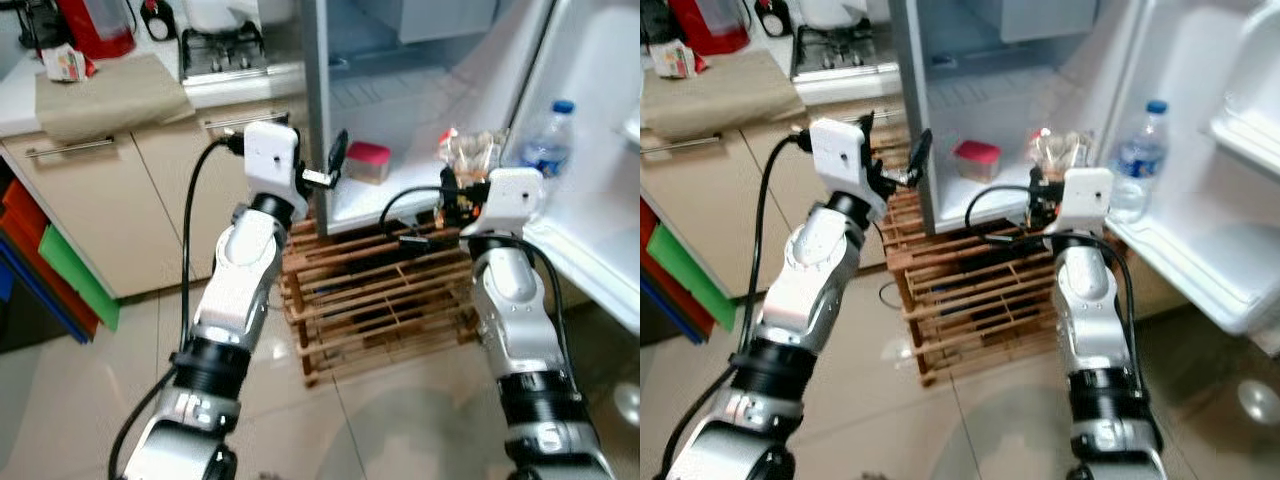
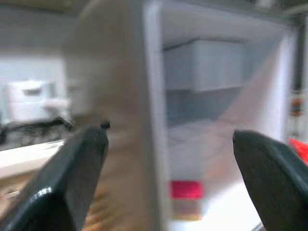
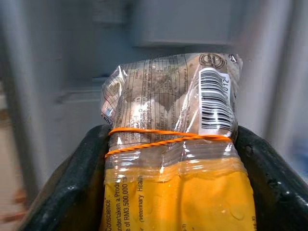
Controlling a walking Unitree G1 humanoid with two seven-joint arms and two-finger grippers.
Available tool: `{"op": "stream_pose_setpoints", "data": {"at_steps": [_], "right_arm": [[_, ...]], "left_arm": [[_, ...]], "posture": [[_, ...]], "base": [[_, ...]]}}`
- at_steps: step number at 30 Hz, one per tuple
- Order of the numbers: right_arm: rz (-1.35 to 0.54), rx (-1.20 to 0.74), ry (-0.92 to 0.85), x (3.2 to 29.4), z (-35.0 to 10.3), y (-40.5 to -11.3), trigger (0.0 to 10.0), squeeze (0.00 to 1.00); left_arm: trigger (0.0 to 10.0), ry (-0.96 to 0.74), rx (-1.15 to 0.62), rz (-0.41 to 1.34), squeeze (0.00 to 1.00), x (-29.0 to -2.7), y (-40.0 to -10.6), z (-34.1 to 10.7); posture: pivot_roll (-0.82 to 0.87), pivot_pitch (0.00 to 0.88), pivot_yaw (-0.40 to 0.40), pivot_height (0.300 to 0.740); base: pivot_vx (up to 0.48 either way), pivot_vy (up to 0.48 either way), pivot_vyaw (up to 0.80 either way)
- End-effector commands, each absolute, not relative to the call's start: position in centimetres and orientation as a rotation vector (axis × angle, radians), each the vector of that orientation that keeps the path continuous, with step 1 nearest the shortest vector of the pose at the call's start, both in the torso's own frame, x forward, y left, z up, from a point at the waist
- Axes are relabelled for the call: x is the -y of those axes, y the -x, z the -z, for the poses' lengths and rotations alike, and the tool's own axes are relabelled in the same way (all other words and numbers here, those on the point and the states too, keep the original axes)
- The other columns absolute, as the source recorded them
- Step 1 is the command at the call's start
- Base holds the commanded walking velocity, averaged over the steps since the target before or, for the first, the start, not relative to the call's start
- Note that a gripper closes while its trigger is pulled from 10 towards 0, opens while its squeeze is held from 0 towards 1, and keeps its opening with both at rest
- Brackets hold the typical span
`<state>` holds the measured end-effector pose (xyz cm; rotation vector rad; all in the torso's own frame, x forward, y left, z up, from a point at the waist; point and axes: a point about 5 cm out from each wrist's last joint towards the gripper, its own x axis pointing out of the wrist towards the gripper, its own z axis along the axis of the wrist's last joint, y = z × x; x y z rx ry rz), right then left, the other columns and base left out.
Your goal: Restocking fridge
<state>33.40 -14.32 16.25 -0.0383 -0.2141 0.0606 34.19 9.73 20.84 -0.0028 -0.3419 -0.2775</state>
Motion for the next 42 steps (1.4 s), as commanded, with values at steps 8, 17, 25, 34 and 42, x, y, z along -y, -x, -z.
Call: {"op": "stream_pose_setpoints", "data": {"at_steps": [8, 17, 25, 34, 42], "right_arm": [[-0.044, 0.229, 0.07, 15.6, -16.6, -33.3, 0.0, 0.0], [-0.097, 0.163, 0.152, 17.0, -15.6, -33.0, 0.0, 0.0], [-0.052, 0.111, 0.185, 19.2, -14.2, -32.4, 0.0, 0.0], [0.03, 0.11, 0.217, 21.6, -14.3, -32.1, 0.0, 0.0], [-0.013, 0.116, 0.217, 20.5, -14.3, -32.2, 0.0, 0.0]], "left_arm": [[10.0, 0.036, 0.29, 0.248, 0.0, -9.6, -34.7, -20.1], [10.0, 0.056, 0.005, 0.097, 0.0, -13.9, -33.5, -13.6], [10.0, 0.008, -0.068, 0.089, 0.0, -14.6, -31.6, -11.8], [10.0, -0.043, 0.054, 0.014, 0.0, -15.3, -32.3, -14.2], [10.0, -0.075, -0.005, -0.059, 0.0, -16.2, -32.4, -13.3]], "posture": [[-0.1, 0.0, 0.045, 0.74], [-0.09, 0.0, -0.004, 0.74], [-0.07, 0.0, -0.029, 0.74], [-0.09, 0.0, 0.01, 0.74], [-0.11, 0.0, 0.008, 0.74]], "base": [[0.0, 0.0, 0.0], [0.0, 0.0, 0.0], [0.0, 0.0, 0.0], [0.115, -0.11, 0.0], [0.358, -0.316, 0.0]]}}
